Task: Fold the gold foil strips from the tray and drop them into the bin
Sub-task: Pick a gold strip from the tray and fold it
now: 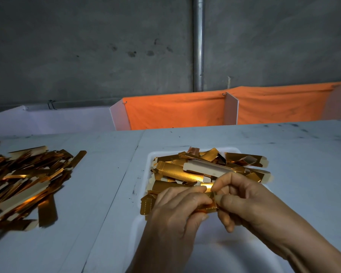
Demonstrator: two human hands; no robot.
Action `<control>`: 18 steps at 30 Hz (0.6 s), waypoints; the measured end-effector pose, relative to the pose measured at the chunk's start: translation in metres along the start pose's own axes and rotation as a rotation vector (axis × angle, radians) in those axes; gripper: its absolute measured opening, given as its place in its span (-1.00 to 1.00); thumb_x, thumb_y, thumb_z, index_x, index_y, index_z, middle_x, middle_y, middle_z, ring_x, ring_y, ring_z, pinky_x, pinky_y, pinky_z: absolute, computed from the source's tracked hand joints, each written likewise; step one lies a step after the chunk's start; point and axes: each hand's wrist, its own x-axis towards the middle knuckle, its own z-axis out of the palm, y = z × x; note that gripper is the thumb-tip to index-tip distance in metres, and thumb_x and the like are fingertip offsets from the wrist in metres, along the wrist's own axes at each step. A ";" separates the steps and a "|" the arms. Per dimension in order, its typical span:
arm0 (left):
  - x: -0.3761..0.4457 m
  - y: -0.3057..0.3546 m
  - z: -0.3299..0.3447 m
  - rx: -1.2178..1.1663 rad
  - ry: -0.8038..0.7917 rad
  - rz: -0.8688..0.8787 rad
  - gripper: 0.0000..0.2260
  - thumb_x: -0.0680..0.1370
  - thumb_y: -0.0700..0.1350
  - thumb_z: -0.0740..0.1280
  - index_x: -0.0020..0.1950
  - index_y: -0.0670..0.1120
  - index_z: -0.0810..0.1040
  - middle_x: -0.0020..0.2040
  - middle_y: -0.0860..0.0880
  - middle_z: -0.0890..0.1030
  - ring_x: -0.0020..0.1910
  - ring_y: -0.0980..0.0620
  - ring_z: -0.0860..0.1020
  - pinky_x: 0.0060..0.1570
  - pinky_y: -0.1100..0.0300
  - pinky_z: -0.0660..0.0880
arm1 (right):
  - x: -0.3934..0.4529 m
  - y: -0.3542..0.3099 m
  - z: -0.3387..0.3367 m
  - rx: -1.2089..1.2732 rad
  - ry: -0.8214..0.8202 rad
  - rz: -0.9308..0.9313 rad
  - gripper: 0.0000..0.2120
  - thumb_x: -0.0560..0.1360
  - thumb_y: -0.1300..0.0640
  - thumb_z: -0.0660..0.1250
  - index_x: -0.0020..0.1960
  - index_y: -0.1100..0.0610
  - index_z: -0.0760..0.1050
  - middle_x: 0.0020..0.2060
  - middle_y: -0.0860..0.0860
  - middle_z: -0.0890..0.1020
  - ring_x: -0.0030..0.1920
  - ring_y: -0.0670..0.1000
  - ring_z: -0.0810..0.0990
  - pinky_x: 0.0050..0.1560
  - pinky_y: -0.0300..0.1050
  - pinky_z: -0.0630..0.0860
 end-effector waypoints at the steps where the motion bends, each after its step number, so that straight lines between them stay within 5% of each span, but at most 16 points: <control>1: 0.000 -0.001 0.000 -0.017 -0.003 -0.007 -0.79 0.46 -0.05 0.26 0.00 -0.02 0.64 0.08 0.11 0.62 0.09 0.21 0.50 -0.06 0.07 0.59 | -0.002 -0.002 -0.001 0.043 -0.023 0.006 -0.93 0.45 0.31 0.40 -0.10 0.18 0.57 -0.46 0.15 0.54 -0.50 0.03 0.50 -0.45 -0.19 0.46; 6: -0.003 -0.001 -0.006 -0.309 -0.056 -0.226 -0.75 0.44 0.05 0.29 0.12 0.17 0.53 0.17 0.25 0.55 0.15 0.20 0.53 0.03 0.29 0.53 | -0.005 -0.006 -0.004 0.294 -0.148 0.037 -0.87 0.33 0.26 0.36 -0.16 0.19 0.65 -0.47 0.16 0.50 -0.51 -0.02 0.50 -0.49 -0.24 0.50; 9: -0.003 0.000 -0.006 -0.405 -0.062 -0.255 -0.73 0.44 0.06 0.32 0.13 0.21 0.52 0.15 0.23 0.57 0.15 0.22 0.54 0.03 0.41 0.47 | -0.003 -0.004 -0.004 0.351 -0.165 0.033 -0.93 0.37 0.22 0.49 -0.15 0.19 0.65 -0.45 0.11 0.50 -0.50 -0.04 0.49 -0.50 -0.25 0.48; 13: -0.004 -0.002 -0.005 -0.449 -0.075 -0.258 -0.74 0.43 0.06 0.34 0.12 0.23 0.53 0.15 0.21 0.58 0.14 0.21 0.55 0.03 0.41 0.47 | -0.001 0.000 -0.008 0.353 -0.191 0.052 -0.57 0.07 0.07 0.68 -0.14 0.17 0.64 -0.40 0.09 0.51 -0.47 -0.05 0.50 -0.49 -0.24 0.48; 18: -0.004 -0.004 -0.006 -0.650 -0.102 -0.319 -0.74 0.41 0.03 0.39 0.07 0.26 0.57 0.13 0.21 0.60 0.14 0.17 0.56 0.06 0.37 0.48 | -0.001 0.002 -0.007 0.411 -0.285 0.035 -0.58 0.14 0.05 0.67 -0.08 0.16 0.64 -0.40 0.07 0.50 -0.46 -0.04 0.50 -0.46 -0.21 0.49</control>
